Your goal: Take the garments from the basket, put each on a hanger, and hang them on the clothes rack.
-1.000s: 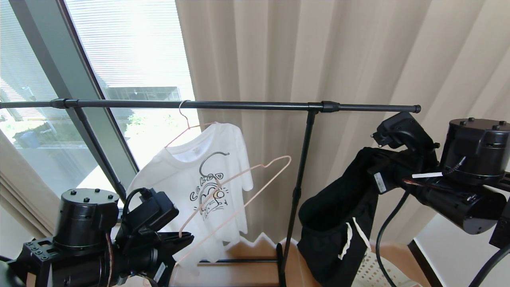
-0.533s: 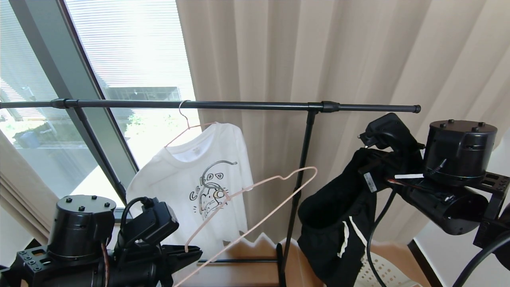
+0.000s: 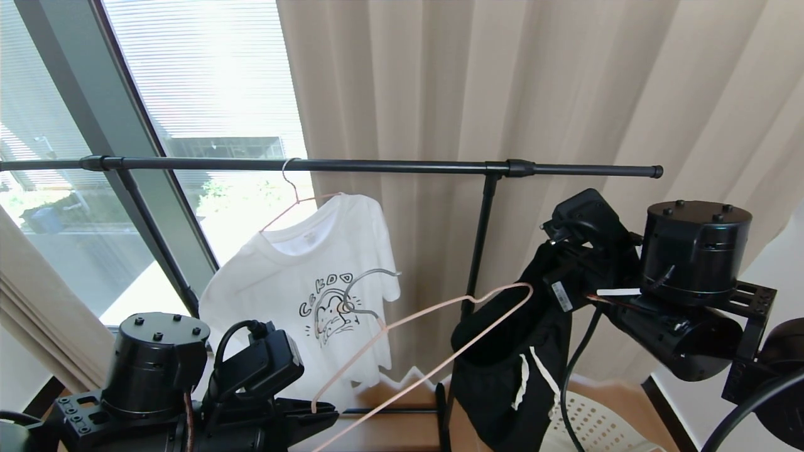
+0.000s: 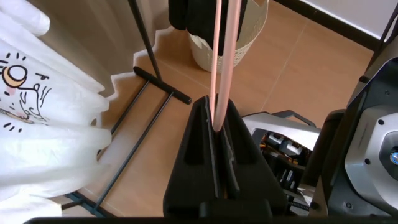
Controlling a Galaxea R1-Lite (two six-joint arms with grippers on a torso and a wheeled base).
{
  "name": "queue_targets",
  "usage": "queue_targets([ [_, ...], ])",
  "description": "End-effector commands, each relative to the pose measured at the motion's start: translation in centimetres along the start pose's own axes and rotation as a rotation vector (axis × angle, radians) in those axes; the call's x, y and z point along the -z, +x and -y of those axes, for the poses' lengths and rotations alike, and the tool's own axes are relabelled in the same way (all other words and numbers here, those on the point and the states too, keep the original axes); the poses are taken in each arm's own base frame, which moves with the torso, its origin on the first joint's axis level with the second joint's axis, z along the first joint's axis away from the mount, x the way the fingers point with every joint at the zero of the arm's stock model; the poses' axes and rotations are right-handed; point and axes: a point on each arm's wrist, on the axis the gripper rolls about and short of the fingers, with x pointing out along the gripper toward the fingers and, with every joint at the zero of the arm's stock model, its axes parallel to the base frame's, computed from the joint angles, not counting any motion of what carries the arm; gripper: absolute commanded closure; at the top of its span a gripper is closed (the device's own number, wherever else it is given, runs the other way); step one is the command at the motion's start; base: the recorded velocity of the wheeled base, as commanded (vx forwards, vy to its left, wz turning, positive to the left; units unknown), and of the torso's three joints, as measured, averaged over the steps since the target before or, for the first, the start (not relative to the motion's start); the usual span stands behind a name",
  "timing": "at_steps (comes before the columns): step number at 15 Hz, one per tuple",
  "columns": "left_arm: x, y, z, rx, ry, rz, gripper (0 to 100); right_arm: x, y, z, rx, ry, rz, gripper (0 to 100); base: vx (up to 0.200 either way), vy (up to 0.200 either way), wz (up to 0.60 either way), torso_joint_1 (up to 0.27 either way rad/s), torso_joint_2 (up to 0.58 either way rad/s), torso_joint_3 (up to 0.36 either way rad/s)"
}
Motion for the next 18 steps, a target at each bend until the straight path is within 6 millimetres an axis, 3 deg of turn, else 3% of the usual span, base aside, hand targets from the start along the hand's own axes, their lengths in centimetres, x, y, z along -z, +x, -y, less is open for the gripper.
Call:
queue_targets([
  [1,0.2,0.5,-0.1,0.010,-0.005,-0.015,100,0.1,0.0,-0.6,-0.017,-0.009,-0.003,100,0.000,0.000,0.00,0.000,0.00,0.000],
  [18,-0.2,1.5,-0.7,-0.046,-0.033,-0.020,100,-1.1,-3.4,-5.1,-0.100,-0.031,0.051,100,0.000,0.000,0.00,0.000,0.00,0.000],
])
